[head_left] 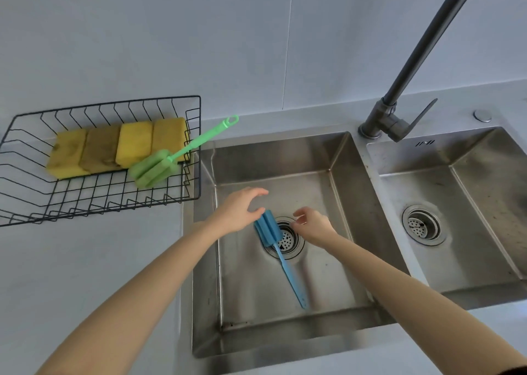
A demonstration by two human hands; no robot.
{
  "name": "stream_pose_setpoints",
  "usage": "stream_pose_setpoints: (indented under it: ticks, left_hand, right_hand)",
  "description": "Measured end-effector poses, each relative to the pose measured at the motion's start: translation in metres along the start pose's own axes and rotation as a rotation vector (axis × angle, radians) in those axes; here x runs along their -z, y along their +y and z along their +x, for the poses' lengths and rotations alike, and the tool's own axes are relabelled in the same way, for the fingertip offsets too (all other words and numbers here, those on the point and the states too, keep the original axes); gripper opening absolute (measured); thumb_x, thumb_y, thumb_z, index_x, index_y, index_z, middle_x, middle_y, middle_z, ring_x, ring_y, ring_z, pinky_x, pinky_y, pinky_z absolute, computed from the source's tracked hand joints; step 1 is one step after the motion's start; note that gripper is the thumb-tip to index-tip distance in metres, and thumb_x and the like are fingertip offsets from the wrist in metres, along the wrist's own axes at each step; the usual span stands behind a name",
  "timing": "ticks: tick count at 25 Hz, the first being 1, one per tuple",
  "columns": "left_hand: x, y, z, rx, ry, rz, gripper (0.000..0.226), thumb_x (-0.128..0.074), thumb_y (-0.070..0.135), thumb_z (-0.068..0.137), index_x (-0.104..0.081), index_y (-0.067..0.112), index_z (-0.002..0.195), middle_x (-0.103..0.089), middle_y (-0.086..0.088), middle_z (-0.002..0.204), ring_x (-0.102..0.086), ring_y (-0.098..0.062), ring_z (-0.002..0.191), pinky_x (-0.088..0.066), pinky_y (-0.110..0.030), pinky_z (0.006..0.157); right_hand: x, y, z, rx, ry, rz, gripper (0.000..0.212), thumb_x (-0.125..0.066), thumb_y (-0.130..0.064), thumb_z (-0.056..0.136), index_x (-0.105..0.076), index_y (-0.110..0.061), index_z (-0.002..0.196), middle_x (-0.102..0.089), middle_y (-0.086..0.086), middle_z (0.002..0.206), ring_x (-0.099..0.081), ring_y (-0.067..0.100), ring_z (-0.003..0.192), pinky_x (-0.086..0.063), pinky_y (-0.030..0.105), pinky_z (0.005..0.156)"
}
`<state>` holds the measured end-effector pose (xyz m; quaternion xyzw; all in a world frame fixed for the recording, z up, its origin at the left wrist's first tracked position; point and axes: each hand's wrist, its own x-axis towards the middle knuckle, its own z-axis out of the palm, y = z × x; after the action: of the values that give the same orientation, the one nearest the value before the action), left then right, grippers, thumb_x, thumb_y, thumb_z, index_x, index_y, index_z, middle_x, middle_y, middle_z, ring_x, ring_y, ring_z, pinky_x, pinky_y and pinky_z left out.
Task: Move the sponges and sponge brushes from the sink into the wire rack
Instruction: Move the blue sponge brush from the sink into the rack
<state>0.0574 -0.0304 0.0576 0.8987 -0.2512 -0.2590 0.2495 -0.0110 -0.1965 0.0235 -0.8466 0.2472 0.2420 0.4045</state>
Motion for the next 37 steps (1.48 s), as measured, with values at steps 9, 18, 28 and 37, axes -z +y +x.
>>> stream_pose_setpoints:
  ticks: [9, 18, 28, 37]
  left_hand:
    - [-0.061, -0.028, 0.022, 0.009, -0.176, 0.256, 0.053, -0.052, 0.024, 0.088, -0.036, 0.018, 0.138, -0.029, -0.004, 0.151, -0.025, -0.025, 0.139, -0.025, -0.042, 0.114]
    - [-0.099, -0.035, 0.036, -0.004, -0.337, 0.319, 0.058, -0.051, 0.027, 0.088, -0.027, 0.021, 0.142, -0.018, 0.0, 0.156, -0.008, -0.024, 0.144, -0.02, -0.044, 0.115]
    - [-0.095, -0.036, 0.04, 0.033, -0.276, 0.286, 0.057, -0.049, 0.016, 0.088, -0.027, 0.018, 0.141, -0.015, -0.005, 0.156, -0.007, -0.029, 0.144, -0.019, -0.043, 0.117]
    - [-0.065, -0.026, 0.032, 0.001, -0.093, 0.345, 0.063, -0.054, 0.021, 0.085, -0.025, 0.021, 0.141, -0.023, -0.003, 0.152, -0.021, -0.028, 0.137, -0.021, -0.041, 0.112]
  right_hand:
    - [-0.056, 0.053, 0.015, -0.166, -0.162, -0.187, 0.038, -0.051, -0.022, 0.088, -0.052, -0.014, 0.125, -0.059, 0.011, 0.125, -0.056, 0.03, 0.115, -0.047, 0.035, 0.094]
    - [-0.083, 0.07, 0.025, -0.133, -0.193, -0.415, 0.039, -0.059, -0.029, 0.085, -0.051, -0.009, 0.117, -0.055, 0.011, 0.123, -0.057, 0.03, 0.112, -0.048, 0.038, 0.087]
    - [-0.06, 0.067, 0.024, -0.143, -0.105, -0.084, 0.027, -0.058, -0.016, 0.084, -0.062, -0.009, 0.109, -0.067, 0.013, 0.111, -0.061, 0.03, 0.103, -0.049, 0.032, 0.084]
    - [0.001, 0.041, 0.01, 0.053, -0.03, 0.015, 0.024, -0.061, -0.013, 0.086, -0.07, -0.01, 0.107, -0.069, 0.006, 0.088, -0.057, 0.0, 0.07, -0.039, 0.001, 0.056]
